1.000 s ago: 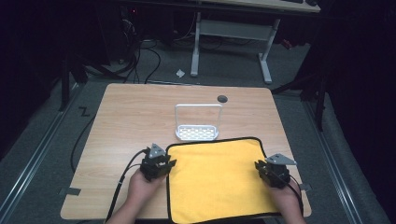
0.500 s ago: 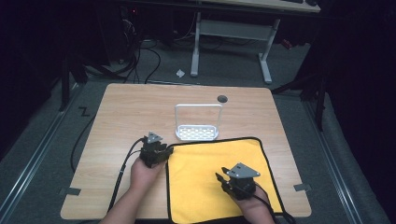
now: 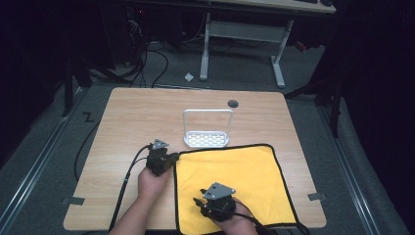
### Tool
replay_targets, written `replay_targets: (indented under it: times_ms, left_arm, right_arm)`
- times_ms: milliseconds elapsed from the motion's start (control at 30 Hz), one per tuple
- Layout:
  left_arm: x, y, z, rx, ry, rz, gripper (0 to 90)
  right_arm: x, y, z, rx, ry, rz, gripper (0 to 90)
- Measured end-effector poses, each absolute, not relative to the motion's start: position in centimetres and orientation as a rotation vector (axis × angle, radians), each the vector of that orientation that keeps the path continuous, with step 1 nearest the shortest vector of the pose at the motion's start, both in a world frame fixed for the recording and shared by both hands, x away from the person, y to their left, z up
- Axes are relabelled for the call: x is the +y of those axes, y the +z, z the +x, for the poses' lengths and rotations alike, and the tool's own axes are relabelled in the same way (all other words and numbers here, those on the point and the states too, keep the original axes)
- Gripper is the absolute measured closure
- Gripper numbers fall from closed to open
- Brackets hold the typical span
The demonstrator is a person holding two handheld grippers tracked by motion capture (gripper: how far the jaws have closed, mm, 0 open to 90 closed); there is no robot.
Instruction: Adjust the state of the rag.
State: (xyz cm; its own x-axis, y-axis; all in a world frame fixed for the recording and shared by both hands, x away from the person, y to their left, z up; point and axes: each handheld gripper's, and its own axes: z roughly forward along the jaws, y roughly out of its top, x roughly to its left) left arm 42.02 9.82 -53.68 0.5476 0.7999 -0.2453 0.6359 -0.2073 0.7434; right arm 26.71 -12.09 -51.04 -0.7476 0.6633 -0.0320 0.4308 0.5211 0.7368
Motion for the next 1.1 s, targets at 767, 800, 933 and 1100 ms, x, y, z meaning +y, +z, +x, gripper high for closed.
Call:
replay_targets:
  times_ms: [767,800,933,1100]
  left_arm:
    - [9.9,-53.7,42.0,1.162,0.241,1.929,85.5]
    - [9.9,-53.7,42.0,1.16,0.241,1.931,85.5]
    - [10.0,-53.7,42.0,1.158,0.228,1.929,85.7]
    - [10.4,-53.7,41.9,1.155,0.195,1.893,86.4]
  right_arm:
    - [-6.3,-52.7,26.8,2.575,1.018,0.754,74.0]
    - [-6.3,-52.7,26.8,2.571,1.016,0.756,76.4]
    - [-6.6,-52.6,27.0,2.568,1.011,0.747,83.4]
    - [-7.5,-51.2,26.7,2.517,1.087,0.75,84.4]
